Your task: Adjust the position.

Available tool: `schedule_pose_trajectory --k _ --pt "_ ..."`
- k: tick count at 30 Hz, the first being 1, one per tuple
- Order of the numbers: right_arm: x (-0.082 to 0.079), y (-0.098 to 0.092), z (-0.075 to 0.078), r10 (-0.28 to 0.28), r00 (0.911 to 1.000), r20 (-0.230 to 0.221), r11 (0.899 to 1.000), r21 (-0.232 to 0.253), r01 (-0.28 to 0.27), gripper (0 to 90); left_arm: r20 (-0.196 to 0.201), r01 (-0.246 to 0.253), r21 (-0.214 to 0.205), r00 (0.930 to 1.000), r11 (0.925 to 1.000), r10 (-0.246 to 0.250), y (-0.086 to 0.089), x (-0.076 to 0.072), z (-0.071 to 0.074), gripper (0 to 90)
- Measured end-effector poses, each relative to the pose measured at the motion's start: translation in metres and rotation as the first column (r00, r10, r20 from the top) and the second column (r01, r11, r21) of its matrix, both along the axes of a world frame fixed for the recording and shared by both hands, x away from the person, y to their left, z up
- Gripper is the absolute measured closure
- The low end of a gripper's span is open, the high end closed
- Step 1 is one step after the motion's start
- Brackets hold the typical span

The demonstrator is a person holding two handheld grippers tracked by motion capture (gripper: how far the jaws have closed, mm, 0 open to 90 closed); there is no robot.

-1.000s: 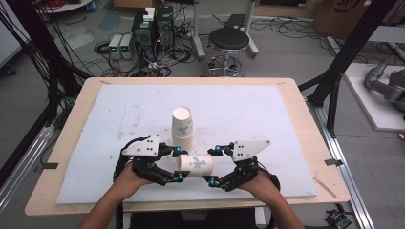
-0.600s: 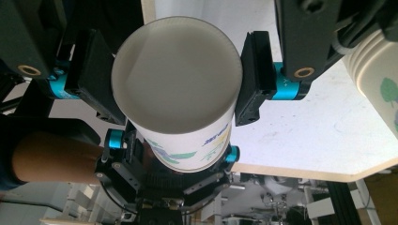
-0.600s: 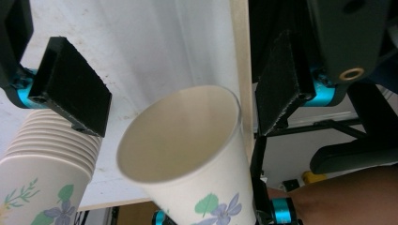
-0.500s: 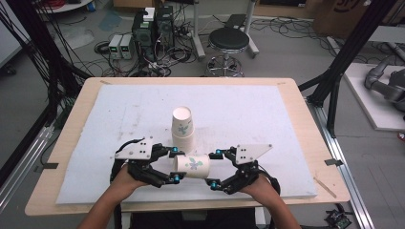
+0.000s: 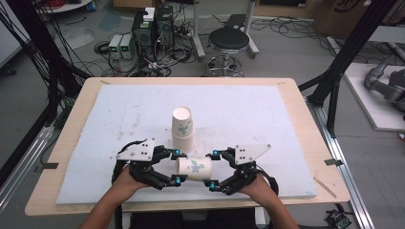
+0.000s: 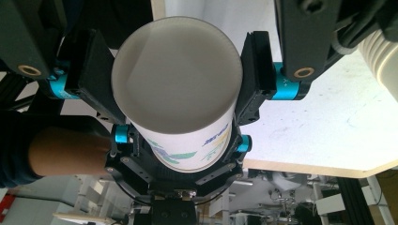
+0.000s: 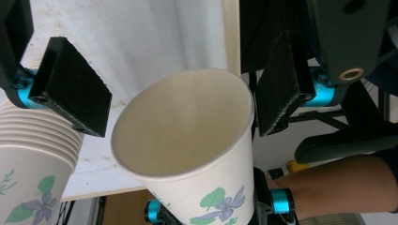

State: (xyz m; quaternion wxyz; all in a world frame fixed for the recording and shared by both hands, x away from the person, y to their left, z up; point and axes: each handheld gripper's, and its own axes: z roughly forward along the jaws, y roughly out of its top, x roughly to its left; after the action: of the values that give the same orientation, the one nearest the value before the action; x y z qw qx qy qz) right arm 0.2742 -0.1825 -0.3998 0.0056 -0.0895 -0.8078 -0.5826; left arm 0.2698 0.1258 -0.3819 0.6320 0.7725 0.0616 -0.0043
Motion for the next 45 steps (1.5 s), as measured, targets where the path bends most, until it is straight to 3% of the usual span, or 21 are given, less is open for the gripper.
schedule_pose_trajectory --k 5,8,16,21,24,25,30,34,42,45 --pt "0.001 -0.001 0.000 0.016 0.9998 0.011 1.000 0.019 -0.016 20.2 0.001 0.014 -0.007 0.9999 0.9999 -0.014 -0.006 -0.001 0.000 37.2" --pt "0.002 -0.004 -0.001 0.038 0.9991 0.017 0.998 0.043 -0.039 26.7 -0.003 0.019 -0.016 0.9998 0.9997 -0.019 -0.006 0.000 -0.002 37.1" --pt "0.002 -0.008 -0.001 0.061 0.9978 0.027 0.995 0.079 -0.063 34.1 -0.019 0.029 -0.058 0.9994 0.9979 -0.030 -0.004 0.002 -0.006 37.1" --pt "0.003 -0.009 0.000 0.062 0.9980 0.011 0.994 0.085 -0.063 36.4 -0.053 0.019 -0.069 0.9984 0.9974 -0.022 -0.005 0.002 -0.008 35.8" --pt "0.003 -0.009 0.002 0.065 0.9979 -0.002 0.995 0.079 -0.065 36.3 -0.079 -0.041 -0.027 0.9961 0.9988 0.039 -0.007 0.001 -0.006 14.3" --pt "0.003 -0.008 0.003 0.064 0.9979 -0.003 0.996 0.069 -0.064 36.0 -0.072 -0.050 -0.011 0.9962 0.9987 0.049 -0.007 0.000 -0.005 12.7" --pt "0.003 -0.007 0.010 0.041 0.9992 -0.001 0.999 -0.021 -0.041 34.4 -0.030 -0.063 0.090 0.9974 0.9940 0.066 -0.005 -0.001 0.000 12.8" --pt "0.004 -0.002 0.016 0.037 0.9993 0.009 0.995 -0.094 -0.036 34.4 -0.015 -0.058 0.166 0.9980 0.9844 0.061 -0.006 0.000 0.004 13.0" --pt "0.009 0.010 0.029 0.040 0.9986 0.034 0.971 -0.236 -0.031 34.5 0.008 -0.058 0.261 0.9983 0.9635 0.058 -0.009 0.001 0.008 13.2" --pt "0.010 0.014 0.032 0.043 0.9986 0.031 0.961 -0.273 -0.033 34.5 0.019 -0.058 0.299 0.9983 0.9523 0.055 -0.011 0.002 0.009 13.8"
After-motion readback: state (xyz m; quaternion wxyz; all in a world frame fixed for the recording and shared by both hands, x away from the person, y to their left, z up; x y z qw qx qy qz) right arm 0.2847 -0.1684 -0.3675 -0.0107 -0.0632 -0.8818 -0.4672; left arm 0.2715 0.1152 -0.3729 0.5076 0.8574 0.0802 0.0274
